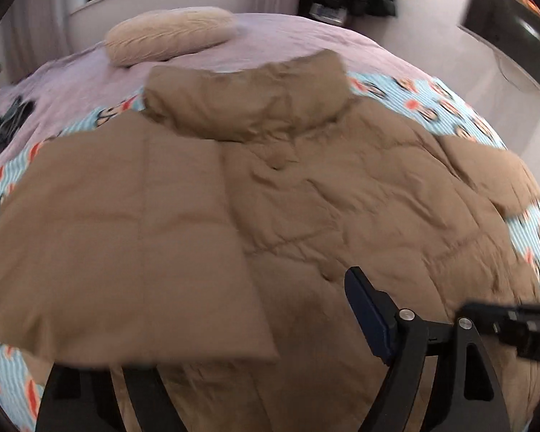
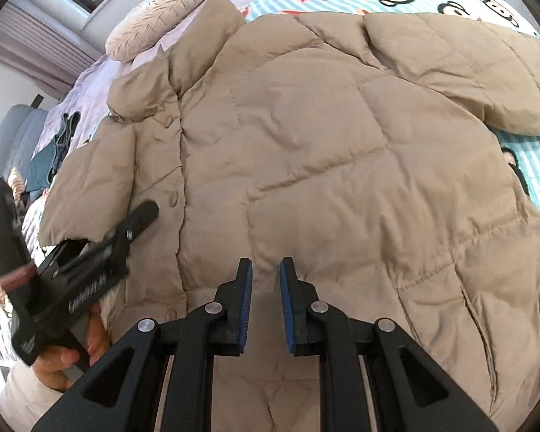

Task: Fold large clothes

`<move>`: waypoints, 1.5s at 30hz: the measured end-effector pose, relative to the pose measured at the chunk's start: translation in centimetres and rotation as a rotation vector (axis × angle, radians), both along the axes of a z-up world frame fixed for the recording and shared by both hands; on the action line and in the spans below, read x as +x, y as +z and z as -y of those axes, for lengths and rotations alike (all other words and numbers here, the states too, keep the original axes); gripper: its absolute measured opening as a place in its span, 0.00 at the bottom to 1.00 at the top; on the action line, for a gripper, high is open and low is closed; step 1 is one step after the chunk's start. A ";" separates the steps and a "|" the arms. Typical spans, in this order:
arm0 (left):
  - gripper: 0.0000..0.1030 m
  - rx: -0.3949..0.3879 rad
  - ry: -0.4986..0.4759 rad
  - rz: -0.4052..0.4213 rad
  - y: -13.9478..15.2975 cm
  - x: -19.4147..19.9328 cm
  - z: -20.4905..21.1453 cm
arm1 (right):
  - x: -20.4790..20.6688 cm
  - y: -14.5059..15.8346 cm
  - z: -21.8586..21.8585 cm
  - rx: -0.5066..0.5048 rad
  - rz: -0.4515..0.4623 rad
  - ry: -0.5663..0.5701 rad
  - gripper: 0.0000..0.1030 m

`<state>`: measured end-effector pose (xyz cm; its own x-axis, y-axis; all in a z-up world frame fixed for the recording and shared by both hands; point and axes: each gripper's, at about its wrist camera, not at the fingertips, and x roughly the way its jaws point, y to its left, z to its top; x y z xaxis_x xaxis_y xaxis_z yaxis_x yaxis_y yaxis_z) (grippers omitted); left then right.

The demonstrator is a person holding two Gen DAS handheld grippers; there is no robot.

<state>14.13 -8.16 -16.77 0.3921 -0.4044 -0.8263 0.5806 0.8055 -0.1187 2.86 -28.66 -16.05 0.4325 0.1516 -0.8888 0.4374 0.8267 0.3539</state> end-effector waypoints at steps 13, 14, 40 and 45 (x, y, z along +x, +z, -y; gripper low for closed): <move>0.80 -0.059 0.449 0.012 5.0 1.6 -18.6 | 5.6 5.8 -12.6 -0.378 0.214 0.487 0.78; 0.80 -0.053 0.489 -0.023 3.9 2.2 -20.0 | 6.1 5.5 -14.2 -0.436 0.217 0.534 0.78; 0.22 -0.354 0.495 -0.332 -2.6 13.8 -21.9 | 8.5 -1.8 0.9 0.141 0.119 -0.163 0.15; 0.14 -0.106 0.336 0.051 4.1 10.6 -17.0 | 7.5 -2.3 1.2 0.128 0.123 -0.201 0.11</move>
